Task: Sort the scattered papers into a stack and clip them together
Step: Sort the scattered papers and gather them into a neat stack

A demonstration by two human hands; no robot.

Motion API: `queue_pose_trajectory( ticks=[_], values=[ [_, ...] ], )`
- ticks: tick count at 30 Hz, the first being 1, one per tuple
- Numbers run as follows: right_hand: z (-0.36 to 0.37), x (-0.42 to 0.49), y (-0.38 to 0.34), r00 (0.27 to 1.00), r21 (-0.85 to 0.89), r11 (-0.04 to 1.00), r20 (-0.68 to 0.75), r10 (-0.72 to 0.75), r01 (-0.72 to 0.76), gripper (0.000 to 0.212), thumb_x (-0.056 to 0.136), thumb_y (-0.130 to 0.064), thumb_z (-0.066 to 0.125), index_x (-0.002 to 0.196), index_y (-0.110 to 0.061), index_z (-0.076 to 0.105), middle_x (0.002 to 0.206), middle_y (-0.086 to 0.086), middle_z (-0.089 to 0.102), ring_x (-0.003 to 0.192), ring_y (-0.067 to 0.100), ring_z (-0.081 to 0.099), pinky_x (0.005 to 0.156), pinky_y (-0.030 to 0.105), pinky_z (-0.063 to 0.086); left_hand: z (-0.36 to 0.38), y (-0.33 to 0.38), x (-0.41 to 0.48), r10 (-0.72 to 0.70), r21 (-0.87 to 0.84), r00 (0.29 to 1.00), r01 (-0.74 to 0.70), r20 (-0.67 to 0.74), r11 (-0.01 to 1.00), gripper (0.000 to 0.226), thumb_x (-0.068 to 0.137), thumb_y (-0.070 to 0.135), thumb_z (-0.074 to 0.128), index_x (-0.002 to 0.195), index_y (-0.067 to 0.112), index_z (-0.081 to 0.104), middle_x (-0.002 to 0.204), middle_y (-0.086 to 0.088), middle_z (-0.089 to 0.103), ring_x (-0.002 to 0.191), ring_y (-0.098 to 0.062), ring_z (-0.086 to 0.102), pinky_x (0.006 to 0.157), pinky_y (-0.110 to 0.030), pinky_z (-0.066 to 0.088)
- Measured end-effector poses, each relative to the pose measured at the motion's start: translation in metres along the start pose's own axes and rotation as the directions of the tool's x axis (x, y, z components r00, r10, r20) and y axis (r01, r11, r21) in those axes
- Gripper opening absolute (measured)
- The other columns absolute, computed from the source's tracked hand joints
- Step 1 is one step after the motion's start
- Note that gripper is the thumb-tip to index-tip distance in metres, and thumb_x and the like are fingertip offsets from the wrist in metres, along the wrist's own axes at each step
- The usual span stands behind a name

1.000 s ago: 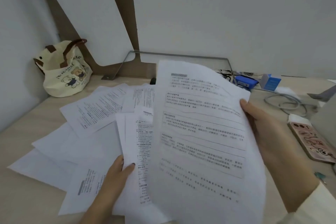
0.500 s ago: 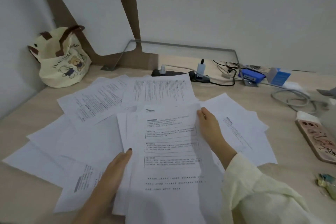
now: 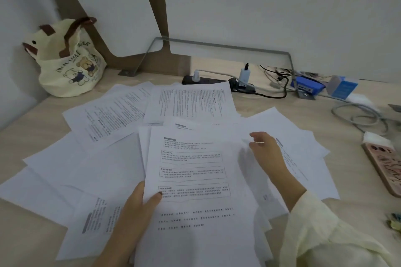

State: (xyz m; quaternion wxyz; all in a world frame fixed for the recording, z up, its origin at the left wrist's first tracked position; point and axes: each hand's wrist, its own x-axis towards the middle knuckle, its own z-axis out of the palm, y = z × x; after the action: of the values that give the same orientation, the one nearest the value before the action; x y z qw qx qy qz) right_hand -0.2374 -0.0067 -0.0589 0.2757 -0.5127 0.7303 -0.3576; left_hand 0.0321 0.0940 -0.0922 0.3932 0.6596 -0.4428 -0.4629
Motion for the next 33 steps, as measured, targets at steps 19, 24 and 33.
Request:
queue_pose_trajectory(
  ticks=[19, 24, 33],
  values=[
    [-0.1, -0.024, 0.086, 0.935, -0.238, 0.904, -0.055, 0.351, -0.354, 0.033, 0.082, -0.02, 0.066, 0.103, 0.006, 0.06, 0.1, 0.023, 0.06, 0.088, 0.027, 0.051, 0.084, 0.041, 0.042, 0.014, 0.005, -0.021, 0.039, 0.225, 0.993, -0.014, -0.109, 0.974, 0.029, 0.094, 0.024, 0.048, 0.123, 0.021, 0.048, 0.104, 0.002, 0.054, 0.106, -0.026, 0.053, 0.087, -0.036, 0.037],
    [-0.108, -0.063, 0.069, 0.962, 0.721, 0.637, 0.191, 0.196, -0.273, 0.024, 0.091, -0.016, 0.052, 0.112, -0.006, 0.06, 0.101, 0.009, 0.068, 0.09, 0.022, 0.065, 0.078, 0.034, 0.055, 0.013, 0.006, -0.023, 0.011, 0.197, 0.994, 0.011, -0.106, 0.98, 0.024, 0.093, 0.024, 0.049, 0.118, 0.025, 0.05, 0.108, 0.001, 0.058, 0.109, -0.028, 0.055, 0.095, -0.042, 0.041],
    [-0.067, -0.102, 0.063, 0.957, 0.587, 0.759, 0.116, 0.265, -0.282, 0.021, 0.09, 0.004, 0.043, 0.102, 0.003, 0.06, 0.106, 0.02, 0.066, 0.093, 0.031, 0.064, 0.079, 0.037, 0.054, 0.012, 0.008, -0.027, -0.016, 0.171, 0.995, 0.033, -0.096, 0.985, 0.018, 0.092, 0.025, 0.05, 0.108, 0.032, 0.049, 0.108, 0.001, 0.06, 0.106, -0.027, 0.055, 0.097, -0.046, 0.042]
  ],
)
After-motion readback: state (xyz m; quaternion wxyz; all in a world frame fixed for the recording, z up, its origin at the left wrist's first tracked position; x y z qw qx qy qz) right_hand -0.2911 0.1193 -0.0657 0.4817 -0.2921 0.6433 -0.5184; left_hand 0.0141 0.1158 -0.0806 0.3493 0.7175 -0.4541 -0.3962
